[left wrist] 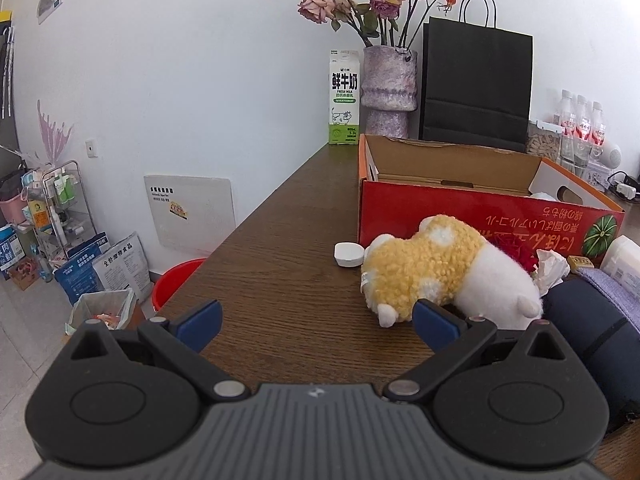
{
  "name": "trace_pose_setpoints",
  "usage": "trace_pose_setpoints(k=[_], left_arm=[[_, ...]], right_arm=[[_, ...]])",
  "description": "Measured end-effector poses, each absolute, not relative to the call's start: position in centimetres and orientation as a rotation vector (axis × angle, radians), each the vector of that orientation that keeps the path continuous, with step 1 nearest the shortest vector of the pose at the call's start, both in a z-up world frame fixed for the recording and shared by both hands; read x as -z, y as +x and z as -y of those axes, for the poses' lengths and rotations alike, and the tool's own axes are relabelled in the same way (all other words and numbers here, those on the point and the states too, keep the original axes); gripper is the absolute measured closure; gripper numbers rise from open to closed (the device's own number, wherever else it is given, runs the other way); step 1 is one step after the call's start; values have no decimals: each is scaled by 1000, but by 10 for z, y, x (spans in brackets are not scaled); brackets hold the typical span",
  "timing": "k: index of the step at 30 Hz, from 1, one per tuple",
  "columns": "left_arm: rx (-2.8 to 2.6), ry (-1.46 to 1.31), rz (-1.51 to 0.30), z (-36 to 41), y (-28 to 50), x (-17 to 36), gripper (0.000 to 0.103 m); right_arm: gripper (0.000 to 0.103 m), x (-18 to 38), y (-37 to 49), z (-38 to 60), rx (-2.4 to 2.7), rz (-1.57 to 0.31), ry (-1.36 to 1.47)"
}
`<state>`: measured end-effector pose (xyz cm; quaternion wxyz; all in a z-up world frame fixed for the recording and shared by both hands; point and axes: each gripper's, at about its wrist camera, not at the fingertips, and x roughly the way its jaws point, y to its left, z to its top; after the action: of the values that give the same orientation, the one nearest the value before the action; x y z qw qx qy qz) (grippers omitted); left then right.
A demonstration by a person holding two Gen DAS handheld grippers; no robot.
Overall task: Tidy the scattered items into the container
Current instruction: 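Move the left tool to the plush toy while the right tool grasps the white bottle cap, then grasp the yellow-white plush toy with the left tool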
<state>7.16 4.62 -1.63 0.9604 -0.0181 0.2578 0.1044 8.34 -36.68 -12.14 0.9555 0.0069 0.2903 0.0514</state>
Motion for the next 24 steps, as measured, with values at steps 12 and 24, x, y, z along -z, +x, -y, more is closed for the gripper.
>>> trace_pose_setpoints(k=[12,24], left_arm=[[-181,-37,-533,-34,92,6,0],[-144,-41,-591,1,143,-12,0]], right_arm=[[64,109,85,361,-110,-549,10],[64,94,90,348,-150,-505,9]])
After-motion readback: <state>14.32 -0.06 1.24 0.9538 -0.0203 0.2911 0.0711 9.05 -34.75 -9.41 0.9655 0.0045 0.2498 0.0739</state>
